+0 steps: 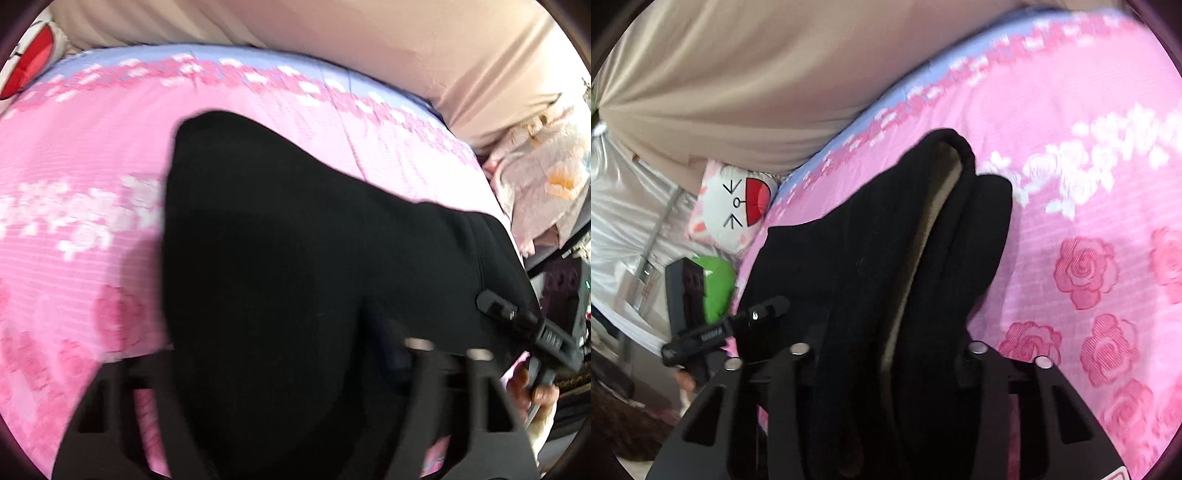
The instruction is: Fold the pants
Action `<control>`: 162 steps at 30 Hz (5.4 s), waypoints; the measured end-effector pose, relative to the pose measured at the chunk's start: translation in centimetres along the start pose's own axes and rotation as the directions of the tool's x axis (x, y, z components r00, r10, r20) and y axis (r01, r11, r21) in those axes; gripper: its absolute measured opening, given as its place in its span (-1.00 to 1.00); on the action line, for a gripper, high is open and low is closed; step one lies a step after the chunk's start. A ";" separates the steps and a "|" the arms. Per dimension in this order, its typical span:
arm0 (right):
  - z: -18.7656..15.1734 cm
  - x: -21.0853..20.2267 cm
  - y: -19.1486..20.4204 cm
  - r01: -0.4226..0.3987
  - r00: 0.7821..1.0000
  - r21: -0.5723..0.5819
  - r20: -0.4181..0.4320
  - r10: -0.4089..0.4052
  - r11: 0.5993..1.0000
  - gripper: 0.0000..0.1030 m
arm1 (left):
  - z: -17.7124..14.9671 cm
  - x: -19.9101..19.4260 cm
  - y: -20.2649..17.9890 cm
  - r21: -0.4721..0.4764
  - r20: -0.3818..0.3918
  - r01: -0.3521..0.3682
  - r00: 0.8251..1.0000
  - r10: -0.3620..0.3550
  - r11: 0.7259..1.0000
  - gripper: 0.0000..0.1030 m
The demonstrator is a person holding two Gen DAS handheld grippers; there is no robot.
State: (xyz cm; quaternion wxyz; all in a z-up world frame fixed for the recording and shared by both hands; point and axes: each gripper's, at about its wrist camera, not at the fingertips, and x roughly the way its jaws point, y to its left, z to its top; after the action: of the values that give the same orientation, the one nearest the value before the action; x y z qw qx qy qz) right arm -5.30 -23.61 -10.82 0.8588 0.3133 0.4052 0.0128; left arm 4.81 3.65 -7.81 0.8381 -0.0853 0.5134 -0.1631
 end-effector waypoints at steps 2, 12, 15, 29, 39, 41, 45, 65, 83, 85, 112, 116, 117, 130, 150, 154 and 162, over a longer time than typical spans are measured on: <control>-0.2 -1.1 2.0 0.016 1.000 -0.036 0.019 -0.015 0.999 -0.29 | 0.0 -2.0 0.1 -0.013 -0.005 0.026 1.000 -0.026 1.000 -0.30; -4.5 -2.7 -0.2 0.034 0.998 0.064 -0.057 -0.030 0.997 0.11 | -4.8 -1.7 2.5 -0.069 -0.093 0.099 0.990 -0.105 0.993 0.36; -4.9 -3.1 -1.0 -0.006 0.999 0.107 -0.040 0.010 0.994 0.17 | -5.2 -1.9 2.5 -0.071 -0.095 0.120 0.987 -0.126 0.990 0.76; -5.2 -3.8 4.1 0.068 0.996 -0.042 0.054 -0.065 0.997 -0.29 | -4.4 -5.3 -1.2 0.011 0.025 -0.013 1.000 0.013 1.000 -0.38; -4.0 -8.1 8.2 0.087 0.984 -0.145 0.165 -0.063 0.986 -0.30 | -2.8 -10.8 -5.3 0.117 0.176 -0.060 0.984 0.039 0.991 -0.48; -3.6 -9.1 9.5 0.094 0.978 -0.171 0.203 -0.059 0.981 -0.30 | -2.3 -11.9 -5.6 0.125 0.206 -0.062 0.978 0.035 0.990 -0.48; -2.7 -10.8 11.2 0.096 0.966 -0.204 0.257 -0.042 0.974 -0.30 | -1.2 -14.4 -6.8 0.147 0.278 -0.072 0.960 0.028 0.987 -0.48; 5.6 -17.9 19.2 0.125 0.850 -0.390 0.516 0.104 0.912 -0.30 | 6.0 -25.3 -11.2 0.229 0.618 -0.160 0.786 -0.017 0.960 -0.48; 19.1 -12.2 17.1 0.092 0.793 -0.388 0.585 0.169 0.917 -0.30 | 19.4 -20.6 -10.4 0.158 0.704 -0.231 0.709 0.055 0.960 -0.48; 20.3 -10.3 15.6 0.085 0.802 -0.369 0.576 0.156 0.925 -0.30 | 21.3 -17.9 -9.7 0.149 0.686 -0.238 0.724 0.073 0.960 -0.48; 24.2 12.0 -6.3 0.110 0.970 0.033 0.215 -0.115 0.993 0.00 | 26.2 9.3 2.5 -0.049 0.285 -0.381 0.880 0.379 0.923 -0.79; 23.6 10.2 -6.7 0.173 0.963 0.068 0.196 -0.183 0.983 0.22 | 25.1 8.9 4.6 -0.055 0.248 -0.406 0.880 0.406 0.912 -0.78; 23.3 8.9 -6.7 0.208 0.951 0.072 0.220 -0.219 0.975 0.29 | 24.5 8.4 4.5 -0.046 0.245 -0.414 0.878 0.412 0.909 -0.69; 21.6 5.9 -6.5 0.238 0.945 0.067 0.215 -0.247 0.969 0.39 | 22.8 9.8 5.6 -0.161 0.123 -0.111 0.984 0.131 0.981 0.71; 18.0 7.8 -7.1 0.084 0.995 0.131 0.039 -0.090 0.988 -0.07 | 19.5 8.6 6.0 -0.245 0.043 0.070 0.997 -0.061 0.967 -0.32; 18.3 2.5 -3.8 0.245 0.944 0.063 0.210 -0.253 0.968 0.01 | 19.7 4.6 4.8 -0.215 0.137 -0.017 0.989 0.047 0.976 -0.37; 24.1 7.4 3.9 0.204 0.967 -0.143 0.184 -0.177 0.968 -0.98 | 24.8 5.1 -2.4 -0.025 0.217 -0.094 0.971 0.097 0.995 -0.22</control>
State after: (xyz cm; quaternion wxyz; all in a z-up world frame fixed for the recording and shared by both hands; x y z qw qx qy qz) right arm 17.55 -31.16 -2.28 0.9098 0.2025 0.3565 -0.0642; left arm 28.53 -1.05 0.06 0.8956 -0.0840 0.4230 -0.1087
